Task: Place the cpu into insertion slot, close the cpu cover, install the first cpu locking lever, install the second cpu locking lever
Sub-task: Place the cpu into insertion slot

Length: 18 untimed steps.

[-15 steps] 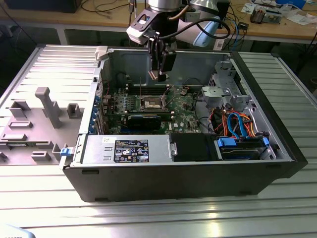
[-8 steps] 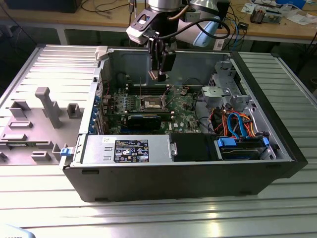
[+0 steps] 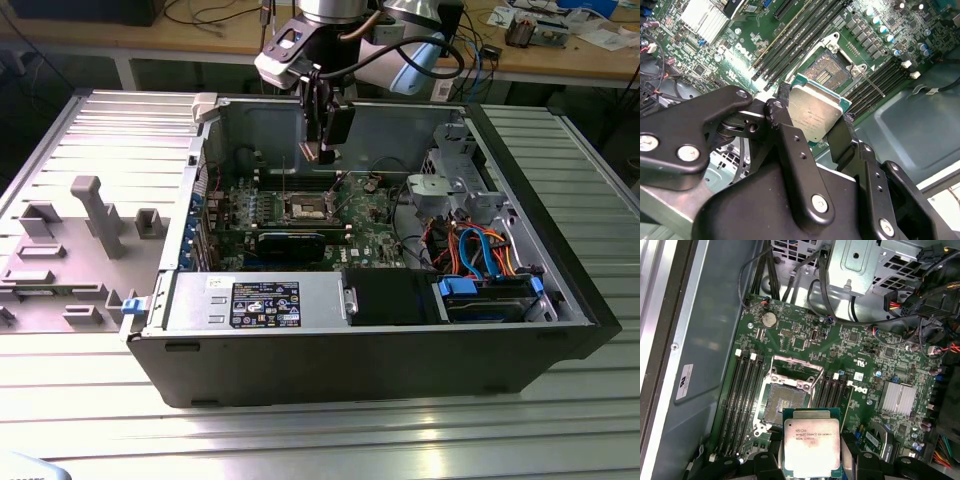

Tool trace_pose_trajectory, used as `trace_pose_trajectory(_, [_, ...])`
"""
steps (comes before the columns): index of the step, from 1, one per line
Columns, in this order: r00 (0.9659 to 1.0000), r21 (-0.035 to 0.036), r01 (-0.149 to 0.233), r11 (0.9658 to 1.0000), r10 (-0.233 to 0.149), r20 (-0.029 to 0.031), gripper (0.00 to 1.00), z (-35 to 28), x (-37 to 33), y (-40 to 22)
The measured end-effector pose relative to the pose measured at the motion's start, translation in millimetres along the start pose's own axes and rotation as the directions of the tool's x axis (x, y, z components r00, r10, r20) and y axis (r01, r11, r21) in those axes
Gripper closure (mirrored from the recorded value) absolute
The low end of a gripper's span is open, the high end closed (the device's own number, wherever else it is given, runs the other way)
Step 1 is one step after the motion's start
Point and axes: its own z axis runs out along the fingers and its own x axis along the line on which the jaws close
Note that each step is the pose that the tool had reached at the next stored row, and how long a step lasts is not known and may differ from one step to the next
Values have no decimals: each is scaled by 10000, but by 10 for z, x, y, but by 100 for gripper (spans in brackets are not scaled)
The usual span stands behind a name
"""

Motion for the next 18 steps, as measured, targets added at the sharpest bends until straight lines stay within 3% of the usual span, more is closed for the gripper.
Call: trace_pose_trajectory(18, [9998, 15, -192, 9998, 192, -6, 45, 0, 0, 0])
